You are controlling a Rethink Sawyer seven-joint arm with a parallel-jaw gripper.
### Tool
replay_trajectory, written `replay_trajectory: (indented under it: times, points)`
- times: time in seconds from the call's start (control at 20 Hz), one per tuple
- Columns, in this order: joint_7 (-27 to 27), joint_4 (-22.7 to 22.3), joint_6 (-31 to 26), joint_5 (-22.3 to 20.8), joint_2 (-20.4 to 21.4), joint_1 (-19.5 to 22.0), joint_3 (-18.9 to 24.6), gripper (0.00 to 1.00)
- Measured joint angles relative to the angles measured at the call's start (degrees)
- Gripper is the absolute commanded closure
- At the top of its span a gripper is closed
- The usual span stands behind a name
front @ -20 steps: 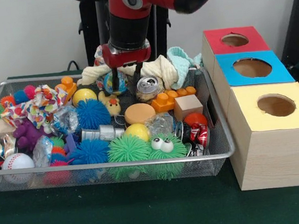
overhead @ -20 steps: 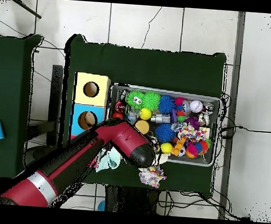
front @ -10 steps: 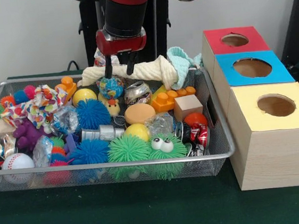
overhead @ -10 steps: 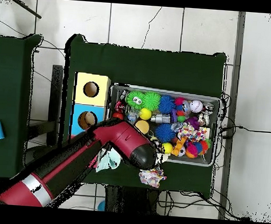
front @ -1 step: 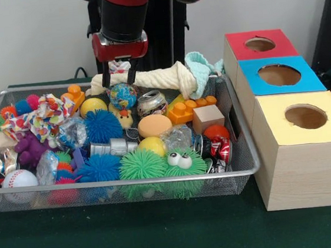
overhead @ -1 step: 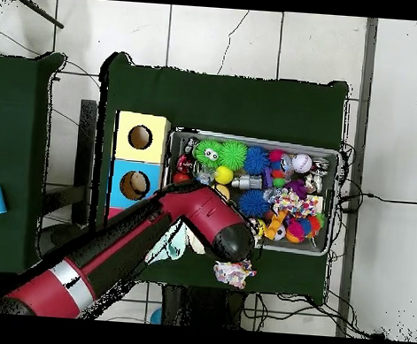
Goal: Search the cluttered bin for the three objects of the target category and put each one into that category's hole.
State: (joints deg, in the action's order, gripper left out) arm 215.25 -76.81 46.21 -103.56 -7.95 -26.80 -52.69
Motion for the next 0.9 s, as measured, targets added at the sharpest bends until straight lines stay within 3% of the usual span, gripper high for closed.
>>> replay_trajectory:
  times: [0.9]
  points:
    - [0.0,-1.5,-1.0,1.5,4.4,0.4,-0.1,0.0]
